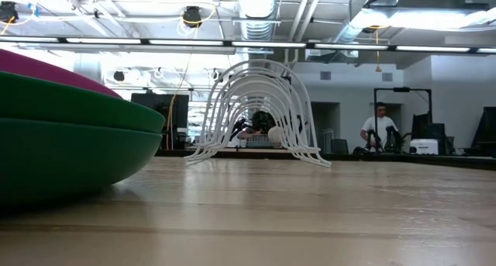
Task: Sort dishes
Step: Put the orange plate on the dish rack
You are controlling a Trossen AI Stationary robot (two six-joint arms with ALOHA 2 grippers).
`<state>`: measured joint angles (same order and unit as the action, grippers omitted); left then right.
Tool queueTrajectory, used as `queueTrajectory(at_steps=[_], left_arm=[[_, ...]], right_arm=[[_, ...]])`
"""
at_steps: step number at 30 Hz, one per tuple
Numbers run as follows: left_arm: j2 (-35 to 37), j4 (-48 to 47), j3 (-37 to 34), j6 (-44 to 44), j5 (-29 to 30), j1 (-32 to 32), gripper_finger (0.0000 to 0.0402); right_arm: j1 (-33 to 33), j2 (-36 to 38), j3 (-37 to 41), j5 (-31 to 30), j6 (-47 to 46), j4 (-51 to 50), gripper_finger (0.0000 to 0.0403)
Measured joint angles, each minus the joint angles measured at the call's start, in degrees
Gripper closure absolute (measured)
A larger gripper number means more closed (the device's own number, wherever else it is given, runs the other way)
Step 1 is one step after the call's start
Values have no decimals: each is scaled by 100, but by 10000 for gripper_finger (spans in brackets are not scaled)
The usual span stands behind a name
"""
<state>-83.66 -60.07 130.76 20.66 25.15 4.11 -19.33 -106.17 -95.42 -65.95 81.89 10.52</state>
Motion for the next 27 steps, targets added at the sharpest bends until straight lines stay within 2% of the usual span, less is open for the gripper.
queueTrajectory(at_steps=[2,3,5,10,16,21,27], left_arm=[[-452,-402,427,117,14,-153,231],[-543,-335,396,207,53,-227,230],[-560,-248,239,434,94,-391,225],[-855,-184,416,251,32,-725,202],[-729,-146,424,250,-64,-739,202],[-645,-221,426,113,-613,-754,249],[-609,-281,426,52,-700,-750,353]], right_arm=[[2,0,2,-6,-25,-13,403],[0,0,2,-13,-45,-14,403],[-4,0,2,-10,-68,-46,403],[2,2,2,-3,-62,-137,403],[-2,2,2,4,-81,-258,403],[-4,2,2,11,-81,-260,403],[-2,2,2,2,-81,-276,403]])
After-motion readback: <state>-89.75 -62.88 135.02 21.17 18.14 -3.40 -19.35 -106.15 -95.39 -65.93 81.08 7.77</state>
